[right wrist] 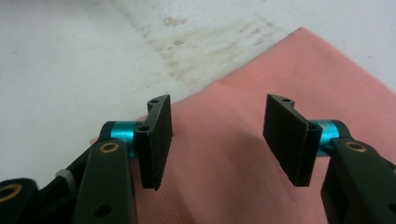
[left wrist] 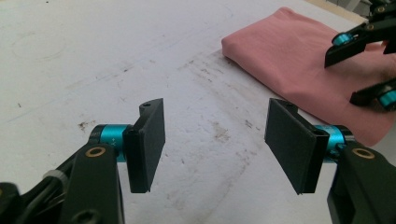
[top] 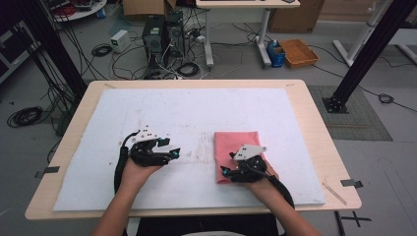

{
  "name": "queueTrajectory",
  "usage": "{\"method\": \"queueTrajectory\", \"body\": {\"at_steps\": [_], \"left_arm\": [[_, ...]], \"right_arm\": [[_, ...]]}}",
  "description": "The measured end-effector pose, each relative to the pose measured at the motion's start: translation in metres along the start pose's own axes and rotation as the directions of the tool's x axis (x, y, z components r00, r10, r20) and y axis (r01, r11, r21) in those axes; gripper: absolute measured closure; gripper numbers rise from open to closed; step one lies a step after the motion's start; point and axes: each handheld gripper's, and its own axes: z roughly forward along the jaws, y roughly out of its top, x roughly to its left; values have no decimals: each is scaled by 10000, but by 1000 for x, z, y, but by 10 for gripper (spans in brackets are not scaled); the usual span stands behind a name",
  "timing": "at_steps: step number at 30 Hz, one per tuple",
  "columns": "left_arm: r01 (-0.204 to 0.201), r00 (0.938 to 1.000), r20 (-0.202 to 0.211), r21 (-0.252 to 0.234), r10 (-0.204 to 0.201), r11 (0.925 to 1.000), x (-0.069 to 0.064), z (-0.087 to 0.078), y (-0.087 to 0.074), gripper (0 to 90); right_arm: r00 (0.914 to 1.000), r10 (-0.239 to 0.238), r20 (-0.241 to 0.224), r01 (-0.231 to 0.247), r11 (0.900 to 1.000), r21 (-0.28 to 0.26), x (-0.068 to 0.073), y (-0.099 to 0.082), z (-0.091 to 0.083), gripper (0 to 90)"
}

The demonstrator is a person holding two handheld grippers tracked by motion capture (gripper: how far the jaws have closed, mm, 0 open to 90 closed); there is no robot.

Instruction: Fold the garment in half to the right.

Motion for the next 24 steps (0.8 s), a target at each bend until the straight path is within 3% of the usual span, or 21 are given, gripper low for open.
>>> {"method": "queueTrajectory", "body": {"at_steps": [5,12,15,21,24], "left_arm": [[-55,10000,33,24,55,10000,-2,1,0,381],[-59,10000,26,45,58,10000,-2,0,0,377],[-75,9999,91,-15,75,10000,0,0,0,376],[24,10000,35,-233,-23,9997,3,-2,1,363],[22,10000,-12,-321,-23,9995,3,-5,1,361]], "right_arm": [[9994,-308,130,307,9995,68,10,-2,5,429],[9996,-282,55,283,9991,-308,3,1,-5,367],[9995,-253,175,265,9969,-742,-8,6,-17,336],[9946,927,461,-843,9835,-1599,-50,16,-39,307],[9897,1202,774,-1046,9779,-1808,-64,16,-45,307]]}}
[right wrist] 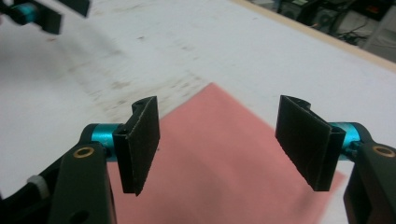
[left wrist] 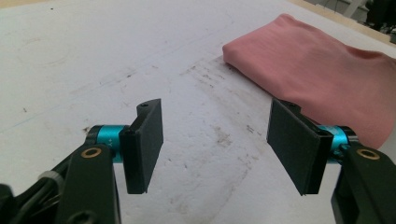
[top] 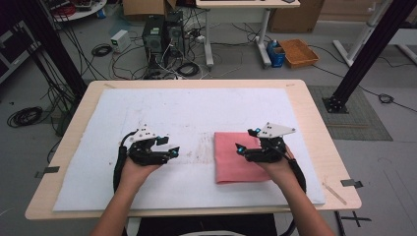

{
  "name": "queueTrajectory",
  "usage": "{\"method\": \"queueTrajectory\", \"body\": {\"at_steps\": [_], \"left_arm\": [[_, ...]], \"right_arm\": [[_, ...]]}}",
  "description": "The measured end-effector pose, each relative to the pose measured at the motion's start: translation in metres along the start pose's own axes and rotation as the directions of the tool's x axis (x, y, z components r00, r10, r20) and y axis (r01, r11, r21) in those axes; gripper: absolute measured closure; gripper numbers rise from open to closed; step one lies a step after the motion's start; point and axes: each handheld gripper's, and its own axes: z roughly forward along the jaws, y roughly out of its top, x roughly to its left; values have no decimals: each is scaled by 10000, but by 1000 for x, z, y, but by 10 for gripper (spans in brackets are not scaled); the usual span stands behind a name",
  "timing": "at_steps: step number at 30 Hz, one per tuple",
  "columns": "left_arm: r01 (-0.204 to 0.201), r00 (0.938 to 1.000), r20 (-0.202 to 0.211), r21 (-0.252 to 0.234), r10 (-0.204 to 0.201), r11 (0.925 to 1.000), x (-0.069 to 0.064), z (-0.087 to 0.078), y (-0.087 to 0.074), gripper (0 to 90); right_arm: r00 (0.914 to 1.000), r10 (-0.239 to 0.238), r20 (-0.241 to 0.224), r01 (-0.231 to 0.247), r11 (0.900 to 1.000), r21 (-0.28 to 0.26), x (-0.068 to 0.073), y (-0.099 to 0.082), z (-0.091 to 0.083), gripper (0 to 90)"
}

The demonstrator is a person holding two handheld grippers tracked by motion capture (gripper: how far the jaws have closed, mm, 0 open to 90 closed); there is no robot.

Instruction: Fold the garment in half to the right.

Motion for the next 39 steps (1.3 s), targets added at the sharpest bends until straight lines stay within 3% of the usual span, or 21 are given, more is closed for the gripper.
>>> {"method": "queueTrajectory", "body": {"at_steps": [11,24,30,39], "left_arm": [[-40,10000,64,-51,40,10000,6,-1,2,312],[-368,9991,196,-116,370,9993,16,-3,-1,223],[-626,9975,309,-95,629,9980,21,-6,-5,202],[-577,9978,318,-54,578,9983,22,-9,-7,201]], "right_arm": [[9969,749,224,-745,9971,-183,-28,-12,-12,295],[9830,1729,612,-1734,9848,41,-64,-38,-19,223],[9774,2003,678,-2016,9794,130,-72,-47,-18,217],[9738,2176,661,-2198,9751,280,-77,-55,-17,217]]}}
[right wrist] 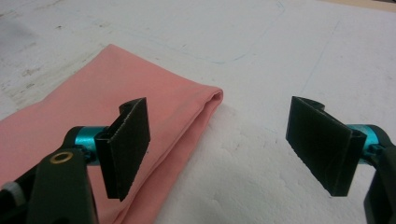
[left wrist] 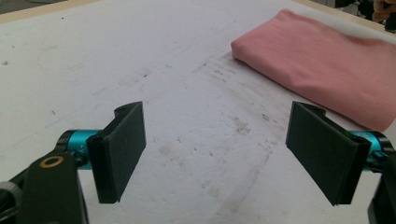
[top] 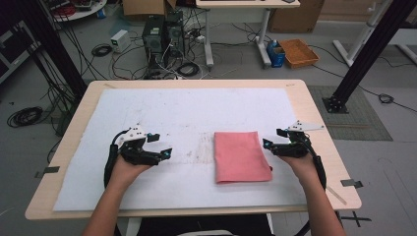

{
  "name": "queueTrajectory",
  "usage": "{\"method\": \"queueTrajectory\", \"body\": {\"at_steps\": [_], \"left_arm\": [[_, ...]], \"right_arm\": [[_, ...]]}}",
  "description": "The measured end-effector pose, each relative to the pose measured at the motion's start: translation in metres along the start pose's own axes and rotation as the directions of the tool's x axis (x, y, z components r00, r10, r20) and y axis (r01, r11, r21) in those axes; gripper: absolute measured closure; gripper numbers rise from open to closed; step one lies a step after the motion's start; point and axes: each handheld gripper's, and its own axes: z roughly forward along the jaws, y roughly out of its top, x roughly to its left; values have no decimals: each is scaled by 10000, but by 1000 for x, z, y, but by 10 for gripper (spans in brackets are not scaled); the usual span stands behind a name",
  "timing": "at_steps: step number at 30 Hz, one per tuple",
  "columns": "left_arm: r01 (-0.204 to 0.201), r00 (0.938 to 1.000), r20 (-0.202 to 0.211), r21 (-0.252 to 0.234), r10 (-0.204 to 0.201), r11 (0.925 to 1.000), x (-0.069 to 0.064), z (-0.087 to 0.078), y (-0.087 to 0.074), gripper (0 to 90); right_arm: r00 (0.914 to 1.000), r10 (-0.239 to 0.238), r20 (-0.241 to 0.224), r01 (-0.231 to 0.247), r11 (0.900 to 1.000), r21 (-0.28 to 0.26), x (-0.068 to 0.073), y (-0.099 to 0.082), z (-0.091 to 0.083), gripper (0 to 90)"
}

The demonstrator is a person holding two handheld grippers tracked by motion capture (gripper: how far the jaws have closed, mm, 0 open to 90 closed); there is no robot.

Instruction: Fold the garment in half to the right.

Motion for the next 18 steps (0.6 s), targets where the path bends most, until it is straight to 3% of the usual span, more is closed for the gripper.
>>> {"method": "queueTrajectory", "body": {"at_steps": [7,18], "left_arm": [[-32,10000,26,377,31,9993,-2,5,-2,201],[-67,10000,74,442,64,9990,-3,7,-3,201]], "right_arm": [[10000,-69,13,69,10000,62,0,0,2,217],[9999,-39,99,37,9998,174,0,-1,3,217]]}}
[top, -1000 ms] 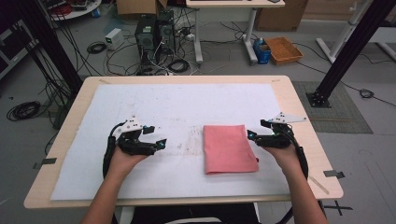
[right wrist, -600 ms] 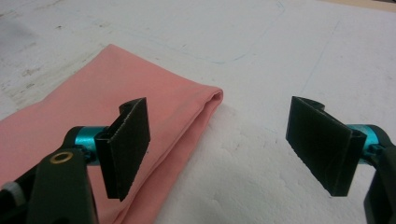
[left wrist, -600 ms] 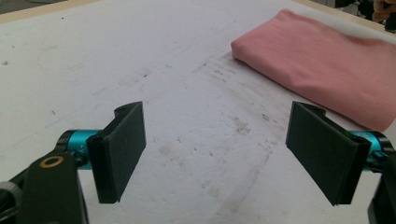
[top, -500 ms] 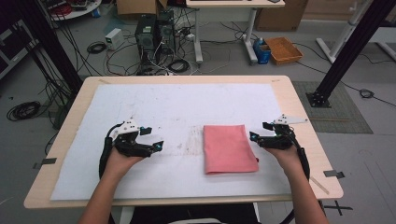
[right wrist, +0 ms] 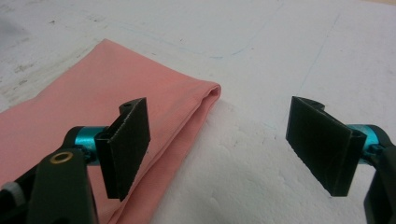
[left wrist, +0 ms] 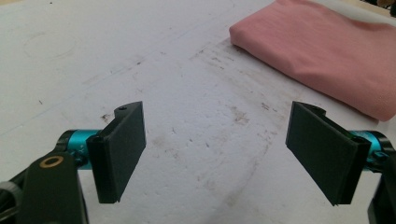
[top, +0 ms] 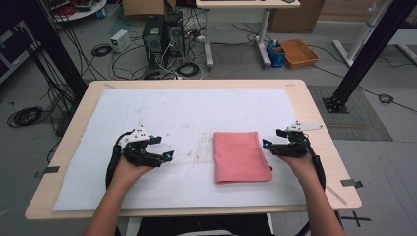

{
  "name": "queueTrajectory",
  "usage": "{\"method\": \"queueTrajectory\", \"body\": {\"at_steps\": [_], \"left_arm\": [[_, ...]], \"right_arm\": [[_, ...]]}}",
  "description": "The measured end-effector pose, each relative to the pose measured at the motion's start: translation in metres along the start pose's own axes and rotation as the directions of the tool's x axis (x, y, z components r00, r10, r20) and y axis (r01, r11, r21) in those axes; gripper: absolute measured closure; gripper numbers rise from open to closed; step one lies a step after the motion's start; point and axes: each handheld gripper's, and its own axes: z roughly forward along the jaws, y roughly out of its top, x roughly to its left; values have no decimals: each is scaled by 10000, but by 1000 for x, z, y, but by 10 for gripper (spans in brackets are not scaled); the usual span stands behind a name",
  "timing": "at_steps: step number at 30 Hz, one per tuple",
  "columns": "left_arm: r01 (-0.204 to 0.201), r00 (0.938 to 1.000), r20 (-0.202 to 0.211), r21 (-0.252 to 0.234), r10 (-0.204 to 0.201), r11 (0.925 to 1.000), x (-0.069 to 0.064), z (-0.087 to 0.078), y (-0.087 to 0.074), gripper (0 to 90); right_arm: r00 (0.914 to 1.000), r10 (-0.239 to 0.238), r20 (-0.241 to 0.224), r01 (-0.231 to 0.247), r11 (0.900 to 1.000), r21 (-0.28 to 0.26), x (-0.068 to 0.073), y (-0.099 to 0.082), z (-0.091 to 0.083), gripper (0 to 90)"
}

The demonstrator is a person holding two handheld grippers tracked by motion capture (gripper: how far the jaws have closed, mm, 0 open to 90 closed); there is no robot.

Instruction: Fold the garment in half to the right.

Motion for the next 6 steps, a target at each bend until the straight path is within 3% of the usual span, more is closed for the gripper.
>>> {"method": "queueTrajectory", "body": {"at_steps": [6], "left_arm": [[65,10000,26,68,-65,10000,0,2,0,201]], "right_arm": [[10000,33,14,-33,10000,45,0,0,0,217]]}}
